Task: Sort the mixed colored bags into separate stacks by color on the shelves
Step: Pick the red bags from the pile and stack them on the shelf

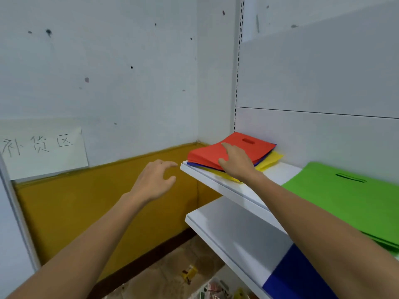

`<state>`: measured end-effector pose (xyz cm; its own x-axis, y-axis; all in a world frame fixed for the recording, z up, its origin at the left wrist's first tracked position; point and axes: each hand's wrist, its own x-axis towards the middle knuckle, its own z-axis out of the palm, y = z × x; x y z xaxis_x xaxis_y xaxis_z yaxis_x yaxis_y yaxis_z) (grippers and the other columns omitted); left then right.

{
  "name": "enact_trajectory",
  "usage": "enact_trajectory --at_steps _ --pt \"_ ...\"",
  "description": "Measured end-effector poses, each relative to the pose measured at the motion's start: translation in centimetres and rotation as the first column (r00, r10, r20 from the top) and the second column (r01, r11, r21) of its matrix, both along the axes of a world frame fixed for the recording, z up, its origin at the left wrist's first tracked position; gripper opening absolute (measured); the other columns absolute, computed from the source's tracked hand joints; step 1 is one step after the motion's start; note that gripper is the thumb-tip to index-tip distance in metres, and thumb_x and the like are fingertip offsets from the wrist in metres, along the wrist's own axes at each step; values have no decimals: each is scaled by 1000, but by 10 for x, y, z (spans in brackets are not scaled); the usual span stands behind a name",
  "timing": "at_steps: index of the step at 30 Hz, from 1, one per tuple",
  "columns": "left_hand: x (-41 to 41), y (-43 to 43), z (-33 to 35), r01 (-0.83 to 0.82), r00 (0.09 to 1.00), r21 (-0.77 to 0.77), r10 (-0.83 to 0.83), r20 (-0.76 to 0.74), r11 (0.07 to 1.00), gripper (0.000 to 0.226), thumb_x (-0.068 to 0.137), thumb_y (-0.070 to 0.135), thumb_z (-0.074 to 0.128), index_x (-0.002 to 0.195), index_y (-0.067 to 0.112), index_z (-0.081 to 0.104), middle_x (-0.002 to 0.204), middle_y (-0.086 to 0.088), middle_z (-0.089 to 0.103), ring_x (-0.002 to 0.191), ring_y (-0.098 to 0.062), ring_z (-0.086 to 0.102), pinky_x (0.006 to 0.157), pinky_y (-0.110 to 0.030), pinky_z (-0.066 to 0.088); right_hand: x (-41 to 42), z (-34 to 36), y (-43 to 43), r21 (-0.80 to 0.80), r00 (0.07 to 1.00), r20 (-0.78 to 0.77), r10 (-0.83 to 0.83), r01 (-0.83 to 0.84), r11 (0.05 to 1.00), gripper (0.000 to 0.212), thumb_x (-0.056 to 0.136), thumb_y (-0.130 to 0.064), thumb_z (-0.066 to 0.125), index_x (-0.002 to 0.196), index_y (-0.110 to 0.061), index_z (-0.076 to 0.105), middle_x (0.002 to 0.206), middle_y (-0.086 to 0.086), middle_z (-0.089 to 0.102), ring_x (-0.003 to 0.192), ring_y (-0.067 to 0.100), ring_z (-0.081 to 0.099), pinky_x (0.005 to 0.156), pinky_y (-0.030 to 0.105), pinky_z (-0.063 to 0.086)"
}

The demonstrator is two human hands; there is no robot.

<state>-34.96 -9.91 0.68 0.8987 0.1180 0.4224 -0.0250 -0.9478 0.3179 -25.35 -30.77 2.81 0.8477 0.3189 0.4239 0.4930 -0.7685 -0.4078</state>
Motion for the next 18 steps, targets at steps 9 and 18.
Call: enact_trajectory --at_steps 9,18 --pt "116 45 -1 21 1000 -40 -20 20 999 39 90 26 54 129 28 51 134 -1 49 123 -18 44 103 -35 38 115 -3 55 -3 1000 0 -12 12 1000 53 89 -18 47 139 -10 36 130 19 51 123 33 44 98 42 40" --pt "227 72 3 103 994 -39 -101 35 994 39 88 22 56 127 25 54 129 -5 53 119 -21 48 101 -35 39 206 2 75 -50 996 36 -78 80 996 55 90 -19 46 143 -11 33 132 17 49 122 32 45 98 41 41"
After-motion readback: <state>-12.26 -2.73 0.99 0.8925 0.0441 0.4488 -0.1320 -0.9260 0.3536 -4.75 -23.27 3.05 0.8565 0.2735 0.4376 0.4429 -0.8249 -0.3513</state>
